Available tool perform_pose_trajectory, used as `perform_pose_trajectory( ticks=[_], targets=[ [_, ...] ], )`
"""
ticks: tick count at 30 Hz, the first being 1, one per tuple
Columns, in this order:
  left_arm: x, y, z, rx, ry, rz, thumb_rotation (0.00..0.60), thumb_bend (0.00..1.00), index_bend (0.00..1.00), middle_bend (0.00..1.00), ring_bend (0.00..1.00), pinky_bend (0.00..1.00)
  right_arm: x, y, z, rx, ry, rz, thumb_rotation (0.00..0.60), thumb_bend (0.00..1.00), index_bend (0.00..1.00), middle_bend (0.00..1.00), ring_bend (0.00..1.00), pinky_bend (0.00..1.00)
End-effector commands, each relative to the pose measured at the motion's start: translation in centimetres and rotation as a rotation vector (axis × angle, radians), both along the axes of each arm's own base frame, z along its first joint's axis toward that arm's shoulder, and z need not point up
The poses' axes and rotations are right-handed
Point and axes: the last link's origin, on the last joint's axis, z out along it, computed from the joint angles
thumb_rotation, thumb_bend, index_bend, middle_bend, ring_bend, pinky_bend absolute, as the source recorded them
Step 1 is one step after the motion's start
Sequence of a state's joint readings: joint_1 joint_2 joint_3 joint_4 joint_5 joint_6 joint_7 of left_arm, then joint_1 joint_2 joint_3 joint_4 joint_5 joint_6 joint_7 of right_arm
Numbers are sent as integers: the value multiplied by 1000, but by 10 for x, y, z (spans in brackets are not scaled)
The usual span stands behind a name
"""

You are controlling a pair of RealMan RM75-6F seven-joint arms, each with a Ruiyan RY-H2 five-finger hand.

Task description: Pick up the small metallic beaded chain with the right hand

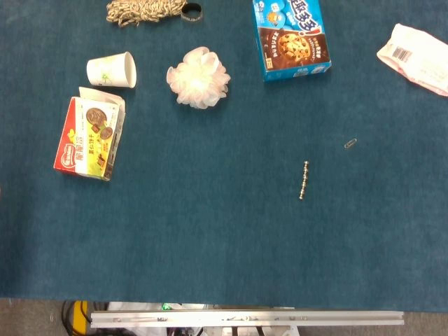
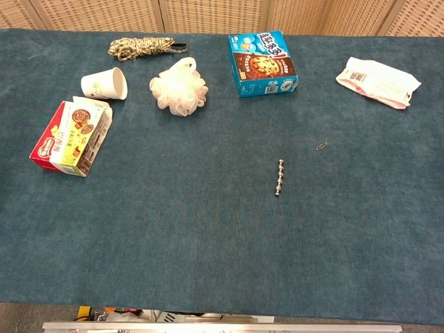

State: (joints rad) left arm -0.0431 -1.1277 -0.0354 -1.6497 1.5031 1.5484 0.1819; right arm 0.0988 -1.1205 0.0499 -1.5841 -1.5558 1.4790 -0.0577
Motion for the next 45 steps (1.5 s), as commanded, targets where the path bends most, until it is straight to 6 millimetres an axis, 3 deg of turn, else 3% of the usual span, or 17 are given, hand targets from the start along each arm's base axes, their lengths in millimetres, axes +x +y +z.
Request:
perform_pose_trajectory(
  ticks=[1,11,16,19,23,27,34,45],
  targets=[
    [0,0,0,-2,-1,0,600,276,0,21,19,29,0,0,0,3,-2,2,600,267,314,527,547,596],
    [1,-3,-1,-12,-9,2,600,276,0,21,19,29,19,-5,-3,70,-51,116,600,267,314,527,546,597],
    [2,-4,-1,-18,-15,0,600,276,0,21,19,29,46,-19,-12,182,5,246,600,203,314,556,588,747],
    [1,-5,-1,-20,-15,2,600,276,0,21,19,29,57,-25,-17,226,25,291,600,162,314,643,687,856],
    [-1,-8,-1,-23,-19,16,600,275,0,21,19,29,83,-40,-38,343,102,385,600,148,314,785,846,995],
    [-3,-10,0,-24,-22,25,600,276,0,21,19,29,99,-53,-58,410,176,437,600,148,314,864,925,1000],
    [-5,-13,-2,-38,-26,36,600,276,0,21,19,29,117,-74,-99,515,223,480,600,151,345,914,981,1000],
    [-7,-15,-2,-32,-34,45,600,276,0,21,19,29,136,-82,-146,625,298,551,600,193,422,938,1000,1000]
  ],
)
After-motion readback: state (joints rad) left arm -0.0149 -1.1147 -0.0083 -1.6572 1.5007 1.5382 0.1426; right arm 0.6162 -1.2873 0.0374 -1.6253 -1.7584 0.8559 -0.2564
